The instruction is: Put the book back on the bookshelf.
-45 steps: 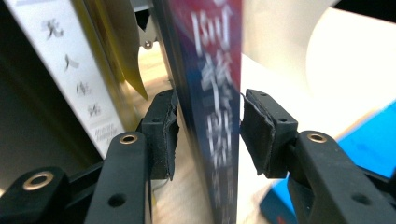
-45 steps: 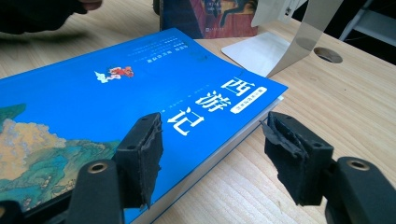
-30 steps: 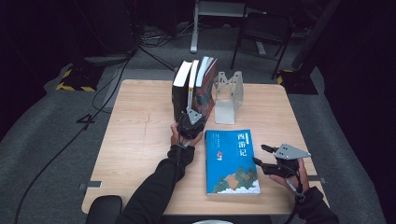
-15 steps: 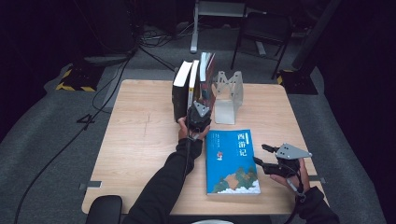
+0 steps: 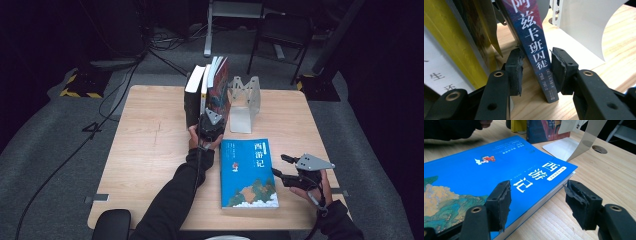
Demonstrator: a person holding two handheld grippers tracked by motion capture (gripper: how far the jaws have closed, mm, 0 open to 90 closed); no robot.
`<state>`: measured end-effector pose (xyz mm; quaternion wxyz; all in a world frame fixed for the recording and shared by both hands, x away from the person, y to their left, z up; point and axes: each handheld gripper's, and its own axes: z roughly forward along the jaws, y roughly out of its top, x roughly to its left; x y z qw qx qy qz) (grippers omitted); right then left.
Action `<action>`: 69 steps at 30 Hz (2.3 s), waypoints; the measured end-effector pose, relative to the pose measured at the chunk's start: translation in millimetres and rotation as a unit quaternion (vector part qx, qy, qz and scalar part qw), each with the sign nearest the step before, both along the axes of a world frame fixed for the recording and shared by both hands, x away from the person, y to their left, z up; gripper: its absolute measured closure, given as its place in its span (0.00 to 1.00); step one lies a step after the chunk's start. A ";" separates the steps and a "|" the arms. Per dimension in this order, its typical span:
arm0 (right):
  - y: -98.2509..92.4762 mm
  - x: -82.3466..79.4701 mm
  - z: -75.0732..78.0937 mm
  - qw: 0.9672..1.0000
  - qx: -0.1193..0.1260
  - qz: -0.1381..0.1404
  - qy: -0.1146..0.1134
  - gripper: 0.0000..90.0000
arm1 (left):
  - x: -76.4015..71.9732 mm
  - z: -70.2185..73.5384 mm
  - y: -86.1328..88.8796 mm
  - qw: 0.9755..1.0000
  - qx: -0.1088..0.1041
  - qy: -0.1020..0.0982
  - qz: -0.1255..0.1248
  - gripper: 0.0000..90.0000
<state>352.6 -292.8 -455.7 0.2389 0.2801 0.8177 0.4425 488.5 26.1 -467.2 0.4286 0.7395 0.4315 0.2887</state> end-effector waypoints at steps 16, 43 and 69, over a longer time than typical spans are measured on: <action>-0.7 -1.9 1.1 1.000 -0.001 0.000 -0.001 0.41 | -22.6 2.2 10.1 0.997 0.042 0.006 -0.063 0.67; -2.9 -7.2 -2.2 1.000 -0.012 0.011 0.018 0.41 | -66.9 -5.6 35.2 0.972 0.103 0.035 -0.211 0.60; -15.8 -25.5 -18.4 0.995 -0.034 0.040 0.082 0.41 | -125.3 -18.9 60.9 0.924 0.132 0.089 -0.347 0.54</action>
